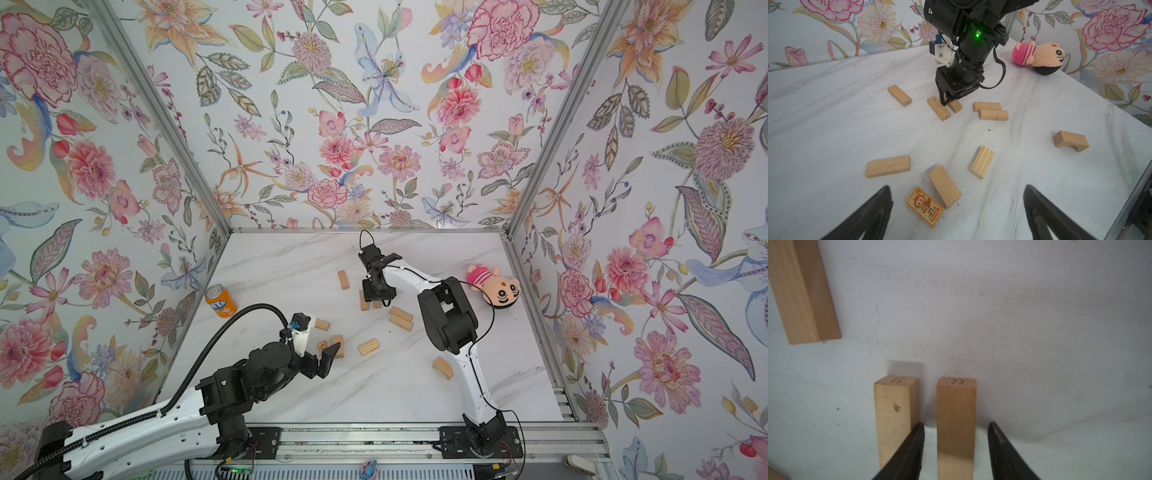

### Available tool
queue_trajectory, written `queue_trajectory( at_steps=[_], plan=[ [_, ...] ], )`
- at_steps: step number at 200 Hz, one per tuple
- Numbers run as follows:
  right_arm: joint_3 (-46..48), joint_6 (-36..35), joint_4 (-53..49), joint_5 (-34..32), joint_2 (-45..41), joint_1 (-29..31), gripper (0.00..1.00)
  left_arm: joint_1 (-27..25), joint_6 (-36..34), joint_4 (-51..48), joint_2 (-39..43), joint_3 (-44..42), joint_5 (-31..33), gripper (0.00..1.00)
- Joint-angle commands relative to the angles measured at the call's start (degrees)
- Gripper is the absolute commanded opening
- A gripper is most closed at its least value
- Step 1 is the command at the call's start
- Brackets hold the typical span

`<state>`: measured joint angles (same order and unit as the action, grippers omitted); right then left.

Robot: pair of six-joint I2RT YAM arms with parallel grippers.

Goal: Build the wood block tower

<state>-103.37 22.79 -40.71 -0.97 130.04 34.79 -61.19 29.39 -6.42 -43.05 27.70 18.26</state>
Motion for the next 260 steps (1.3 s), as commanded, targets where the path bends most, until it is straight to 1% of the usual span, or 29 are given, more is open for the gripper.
queue_trajectory(
  at_steps=[1,39,64,100,133,147,158,163,210,260],
  plan=[
    [-0.3,-0.1,-3.89,-1.94,-2.82,-0.98,0.52,-0.04,0.06,-0.25,0.55,0.71,0.38,0.99],
    [-1.0,-0.5,-4.54,-2.41,-5.57,-1.74,0.58,-0.06,-0.45,-0.62,-0.45,2.23,0.53,0.99],
    [-1.4,-0.44,-4.55,-2.46,-7.07,-0.98,0.63,-0.07,-0.39,-0.53,-0.97,2.92,0.49,0.99],
    [-2.16,0.44,-4.56,-2.6,-6.48,1.05,0.76,0.06,0.13,-1.02,-0.68,3.01,0.29,0.99],
    [-2.23,1.73,-4.54,-2.36,-4.3,1.95,0.93,-0.1,0.75,-2.09,1.01,2.45,0.54,0.99],
    [-2.5,2.13,-4.55,-2.91,-3.55,1.87,0.98,-0.04,0.83,-2.58,1.86,2.2,0.89,0.99],
    [-2.93,2.26,-4.54,-2.99,-2.83,1.94,0.99,-0.07,0.81,-2.88,2.45,2.1,1.23,0.99],
    [-3.2,2.4,-4.55,-2.91,-2.38,3.49,1.0,-0.07,0.77,-2.93,2.59,2.01,1.27,0.99],
    [-4.47,2.71,-4.98,-2.5,1.06,3.55,0.99,-0.02,0.8,-3.35,3.33,1.69,1.34,0.99],
    [-4.36,2.88,-5.14,-3.23,2.55,3.41,0.99,-0.07,0.8,-3.17,3.41,1.54,1.37,0.99]
  ],
)
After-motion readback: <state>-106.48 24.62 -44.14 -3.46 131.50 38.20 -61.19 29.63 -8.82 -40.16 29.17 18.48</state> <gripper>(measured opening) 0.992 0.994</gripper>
